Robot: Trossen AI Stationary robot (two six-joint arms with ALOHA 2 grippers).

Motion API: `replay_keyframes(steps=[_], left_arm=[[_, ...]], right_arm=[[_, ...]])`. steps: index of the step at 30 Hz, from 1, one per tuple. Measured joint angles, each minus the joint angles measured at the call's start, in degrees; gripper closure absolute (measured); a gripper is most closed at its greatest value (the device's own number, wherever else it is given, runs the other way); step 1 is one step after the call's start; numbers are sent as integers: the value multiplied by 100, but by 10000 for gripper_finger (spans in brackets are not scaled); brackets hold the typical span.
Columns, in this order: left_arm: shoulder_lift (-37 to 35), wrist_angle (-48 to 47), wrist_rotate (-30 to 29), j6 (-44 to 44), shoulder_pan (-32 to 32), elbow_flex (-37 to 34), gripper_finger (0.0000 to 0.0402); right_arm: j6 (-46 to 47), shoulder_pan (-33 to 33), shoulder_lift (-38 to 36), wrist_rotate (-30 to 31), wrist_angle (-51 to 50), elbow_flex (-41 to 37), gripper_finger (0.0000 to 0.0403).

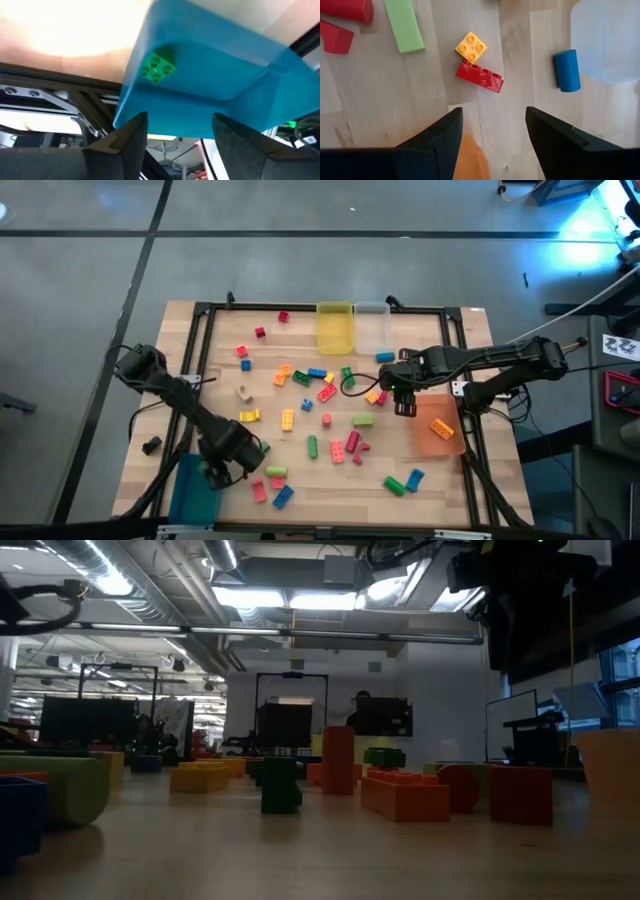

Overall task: Sort blocks by size
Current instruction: Put the yellow cylindrical block into the yellow bin

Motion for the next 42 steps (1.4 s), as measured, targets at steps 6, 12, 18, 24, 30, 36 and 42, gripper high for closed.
replay_keyframes(steps=[6,12,18,24,30,36,42], left_arm=[[-341,9,-667,-40,484,0,194],[-644,28,-1988,-69,982,0,194],[-585,70,-2321,186,1133,-3,194],[-580,227,-2323,189,1099,-4,194],[-485,364,-2322,191,1077,-9,194],[-428,396,-2322,125,1078,-50,194],[-432,777,-2159,-115,1016,-487,194]], right_arm=[[-263,0,0,0,2,0,183],[-263,0,0,0,2,0,183],[-263,0,0,0,2,0,183],[-263,0,0,0,2,0,183],[-263,0,0,2,24,0,183],[-263,0,0,0,26,0,183],[-263,0,0,0,26,0,183]])
